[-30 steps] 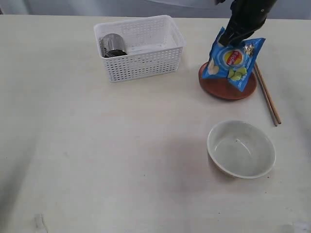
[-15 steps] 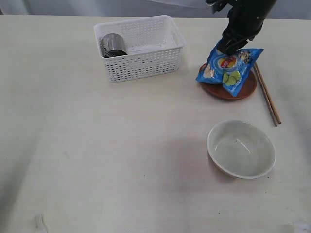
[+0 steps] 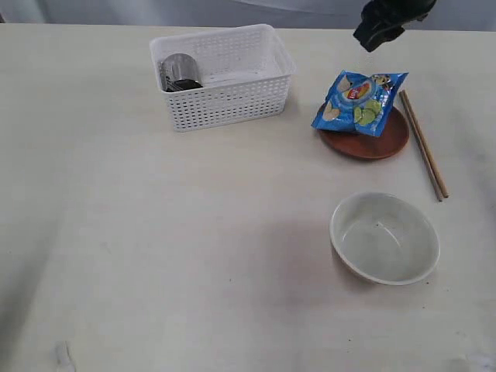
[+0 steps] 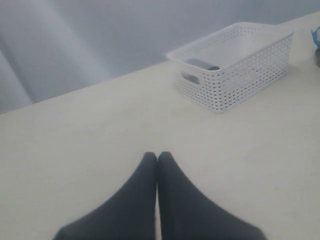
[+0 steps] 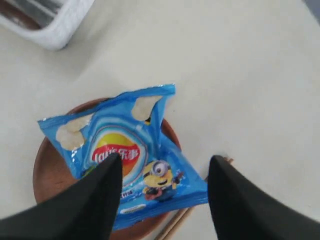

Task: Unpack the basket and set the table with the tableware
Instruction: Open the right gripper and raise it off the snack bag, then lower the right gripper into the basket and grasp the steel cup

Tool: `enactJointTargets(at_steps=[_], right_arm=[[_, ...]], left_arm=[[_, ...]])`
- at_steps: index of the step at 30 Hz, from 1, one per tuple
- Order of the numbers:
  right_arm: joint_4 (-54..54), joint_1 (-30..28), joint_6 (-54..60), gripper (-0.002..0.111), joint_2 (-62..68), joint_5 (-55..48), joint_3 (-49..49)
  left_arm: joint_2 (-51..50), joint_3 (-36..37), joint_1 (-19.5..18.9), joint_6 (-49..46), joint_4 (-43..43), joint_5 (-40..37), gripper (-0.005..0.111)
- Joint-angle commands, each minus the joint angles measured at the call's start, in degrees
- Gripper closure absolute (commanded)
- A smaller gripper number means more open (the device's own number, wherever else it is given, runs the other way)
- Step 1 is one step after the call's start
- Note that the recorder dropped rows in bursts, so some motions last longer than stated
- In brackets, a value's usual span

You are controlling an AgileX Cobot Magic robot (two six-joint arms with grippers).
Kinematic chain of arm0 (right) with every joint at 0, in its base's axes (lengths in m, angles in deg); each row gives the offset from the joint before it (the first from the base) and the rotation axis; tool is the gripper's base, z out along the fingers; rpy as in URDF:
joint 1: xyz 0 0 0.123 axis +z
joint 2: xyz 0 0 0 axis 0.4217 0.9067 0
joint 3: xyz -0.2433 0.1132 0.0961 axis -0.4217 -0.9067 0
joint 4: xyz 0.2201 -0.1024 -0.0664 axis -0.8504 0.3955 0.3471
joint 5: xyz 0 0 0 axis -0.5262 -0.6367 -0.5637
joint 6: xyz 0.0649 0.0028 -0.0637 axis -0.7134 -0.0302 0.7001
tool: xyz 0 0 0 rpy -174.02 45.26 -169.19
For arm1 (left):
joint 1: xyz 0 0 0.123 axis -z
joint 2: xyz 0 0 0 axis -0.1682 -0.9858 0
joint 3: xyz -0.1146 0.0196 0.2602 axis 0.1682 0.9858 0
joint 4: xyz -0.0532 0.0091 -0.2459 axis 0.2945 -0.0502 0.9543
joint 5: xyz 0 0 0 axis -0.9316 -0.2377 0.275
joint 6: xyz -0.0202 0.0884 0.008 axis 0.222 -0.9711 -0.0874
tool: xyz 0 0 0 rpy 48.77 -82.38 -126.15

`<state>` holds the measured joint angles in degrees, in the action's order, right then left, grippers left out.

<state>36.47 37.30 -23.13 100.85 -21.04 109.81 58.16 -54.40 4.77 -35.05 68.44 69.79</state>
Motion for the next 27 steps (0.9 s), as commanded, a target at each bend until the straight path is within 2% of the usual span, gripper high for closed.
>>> enactJointTargets(at_steps=[1,3,5,8,9,10,17,21,23,24,25,27], right_arm=[[-0.3,-0.3,-3.7,0.058,0.5,1.4,0.2],[-0.1,-0.3,-4.3,0.063,1.8,-1.0,0.1],[0.5,-0.3,-4.4,0.074,3.3,-3.3,0.1],[0.5,-0.3,-4.4,0.093,5.8,-3.8,0.1],[0.8,-0.3,-4.4,0.103,7.3,-3.8,0.1],[0.9,-0.3,-4.4,0.106,7.9,-4.6,0.1],[3.5,-0.2,-4.7,0.106,8.0,-8.0,0.1],[2.5,2.1,-3.0,0.106,4.2,-2.7,0.2],[-1.9,4.8,2.2,0.098,1.1,1.9,0.2],[-4.9,6.5,5.0,0.088,-0.2,3.7,0.2],[-6.1,8.9,7.8,0.072,-0.9,5.7,0.2],[-5.1,12.3,11.6,0.050,-1.0,7.3,0.2]], left_arm=[[0.0,0.2,0.3,0.3,0.6,0.0,0.107],[0.0,0.2,0.3,0.3,0.5,0.0,0.107],[0.0,0.2,0.3,0.3,0.5,0.0,0.107],[0.0,0.2,0.3,0.3,0.3,0.0,0.107],[0.0,0.2,0.3,0.3,0.3,0.0,0.107],[0.0,0.2,0.3,0.3,0.3,0.0,0.107],[0.0,0.2,0.3,0.3,0.3,0.0,0.107],[0.0,0.2,0.3,0.3,0.3,0.0,0.107],[0.0,0.2,0.3,0.3,0.3,0.0,0.107],[0.0,0.2,0.3,0.3,0.3,0.0,0.107],[0.0,0.2,0.3,0.3,0.3,0.0,0.107],[0.0,0.2,0.3,0.3,0.3,0.0,0.107]])
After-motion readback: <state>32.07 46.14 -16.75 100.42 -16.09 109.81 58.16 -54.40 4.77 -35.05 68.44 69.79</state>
